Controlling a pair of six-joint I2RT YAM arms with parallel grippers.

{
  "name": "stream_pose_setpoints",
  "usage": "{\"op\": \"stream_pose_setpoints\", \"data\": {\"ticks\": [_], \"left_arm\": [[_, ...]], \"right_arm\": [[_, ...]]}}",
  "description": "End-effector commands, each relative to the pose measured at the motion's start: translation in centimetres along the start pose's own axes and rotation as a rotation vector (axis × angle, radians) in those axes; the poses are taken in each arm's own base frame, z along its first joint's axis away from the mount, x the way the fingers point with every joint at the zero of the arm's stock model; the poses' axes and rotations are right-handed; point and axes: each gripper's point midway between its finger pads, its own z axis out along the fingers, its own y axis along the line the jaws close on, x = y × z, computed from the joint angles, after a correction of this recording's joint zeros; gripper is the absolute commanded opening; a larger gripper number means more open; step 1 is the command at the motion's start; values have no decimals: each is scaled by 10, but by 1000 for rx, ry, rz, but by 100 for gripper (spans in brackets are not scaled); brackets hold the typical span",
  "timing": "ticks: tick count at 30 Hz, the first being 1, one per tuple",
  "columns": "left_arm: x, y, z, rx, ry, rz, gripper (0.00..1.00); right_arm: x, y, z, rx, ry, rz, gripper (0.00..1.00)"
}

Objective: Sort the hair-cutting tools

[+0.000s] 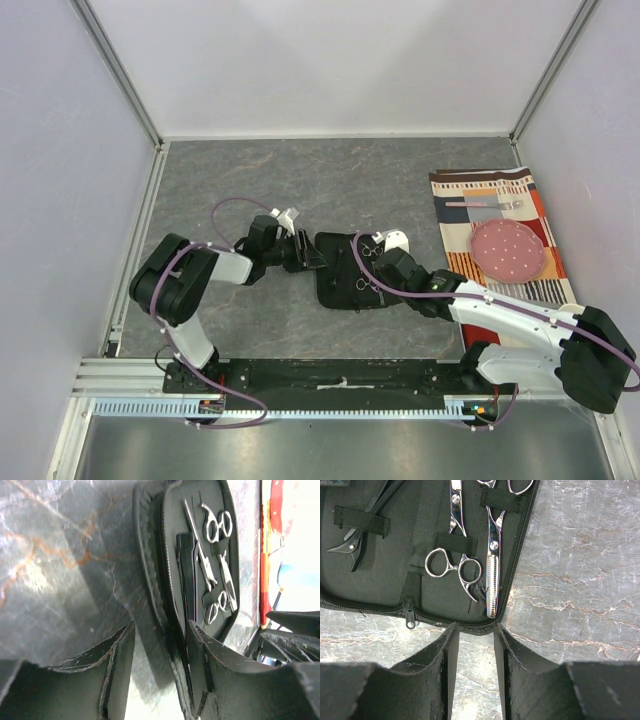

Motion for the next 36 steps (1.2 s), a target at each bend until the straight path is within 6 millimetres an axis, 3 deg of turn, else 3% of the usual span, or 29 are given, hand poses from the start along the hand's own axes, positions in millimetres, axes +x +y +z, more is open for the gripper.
{"op": "stream_pose_setpoints", "data": {"ticks": [1, 5, 9, 15, 16, 17, 19, 22, 27, 36], "left_arm": [[-27, -9, 14, 102, -62, 43, 51], [-31, -11, 23, 145, -67, 36, 41], [-30, -16, 24, 177, -62, 19, 2], [-29, -21, 2, 128, -100, 3, 2], [-28, -19, -1, 94, -99, -8, 2], [-15, -7, -4, 8, -46, -56, 2], [-21, -6, -12, -80, -64, -41, 2], [-10, -6, -23, -179, -35, -35, 2], [-2, 4, -43, -316, -7, -38, 2], [-4, 8, -56, -426, -4, -17, 2]], "right_arm": [[-6, 1, 0, -7, -21, -1, 41], [0, 0, 0, -12, -7, 1, 39], [4, 2, 2, -26, -1, 6, 29], [4, 18, 8, -88, 13, 30, 24], [4, 24, 9, -113, 16, 35, 21], [2, 28, 10, -126, 15, 40, 20], [0, 36, 14, -151, 15, 55, 12], [-2, 50, 21, -199, 25, 70, 0], [-1, 76, 28, -282, 44, 90, 0], [-3, 115, 36, -384, 44, 116, 0]]}}
